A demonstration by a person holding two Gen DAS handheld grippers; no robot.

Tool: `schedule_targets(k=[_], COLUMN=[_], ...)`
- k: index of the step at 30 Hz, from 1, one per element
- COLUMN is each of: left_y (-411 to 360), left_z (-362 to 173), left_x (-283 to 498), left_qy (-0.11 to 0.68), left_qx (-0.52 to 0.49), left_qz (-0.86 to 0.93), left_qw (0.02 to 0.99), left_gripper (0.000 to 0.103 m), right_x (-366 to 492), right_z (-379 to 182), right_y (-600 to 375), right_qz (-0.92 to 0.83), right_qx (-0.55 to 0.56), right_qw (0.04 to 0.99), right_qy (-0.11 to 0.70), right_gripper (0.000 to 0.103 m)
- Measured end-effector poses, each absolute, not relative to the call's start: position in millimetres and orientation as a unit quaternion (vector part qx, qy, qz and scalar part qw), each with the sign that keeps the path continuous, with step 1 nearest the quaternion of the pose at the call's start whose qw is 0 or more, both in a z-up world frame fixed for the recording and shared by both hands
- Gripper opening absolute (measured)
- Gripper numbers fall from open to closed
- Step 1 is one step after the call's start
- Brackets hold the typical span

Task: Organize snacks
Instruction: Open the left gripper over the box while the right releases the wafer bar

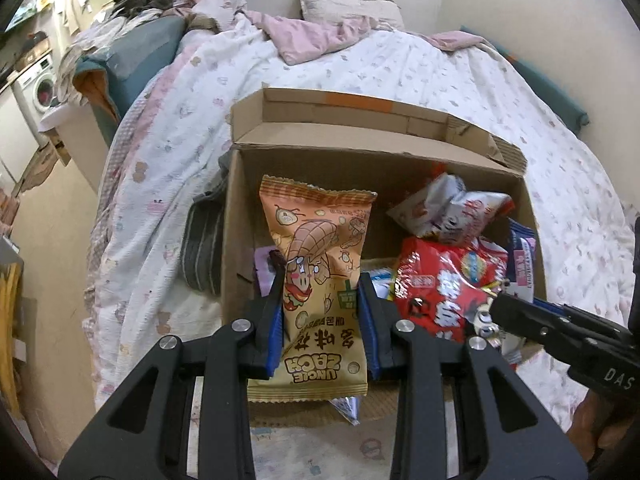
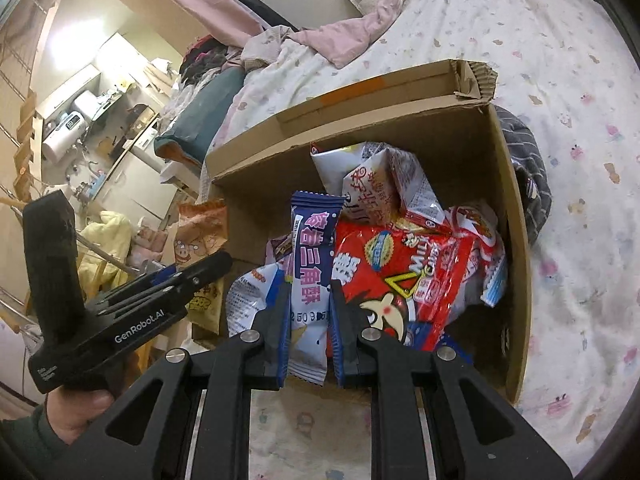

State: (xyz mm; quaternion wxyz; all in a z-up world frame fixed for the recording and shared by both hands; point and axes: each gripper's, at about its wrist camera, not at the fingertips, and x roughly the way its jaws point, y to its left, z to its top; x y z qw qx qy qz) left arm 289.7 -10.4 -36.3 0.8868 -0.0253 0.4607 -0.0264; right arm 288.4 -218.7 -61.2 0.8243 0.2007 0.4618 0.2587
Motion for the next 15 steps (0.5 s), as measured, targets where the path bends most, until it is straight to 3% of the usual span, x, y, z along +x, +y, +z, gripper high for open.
schedule_targets(k=[12, 15], left_y=[-13.9, -18.5], left_z=[-36.5, -34.5], left_x=[294.0, 292.8], left_qy=[0.448, 0.444], left_qx=[-0.020, -0.013], left_qz=[-0.035, -0.040], left_qw=[0.893, 0.895], left_gripper=[0.030, 0.038], right_x=[298.1, 297.5], right_z=[-72.4, -72.3], right_y=[-211.0, -205.9], right_qz=[0.257, 0.269], right_qx=[0.191, 0.191], right_qw=[0.817, 0.811], right_qy=[0.480, 0.483], right_gripper=[0.018, 0.018])
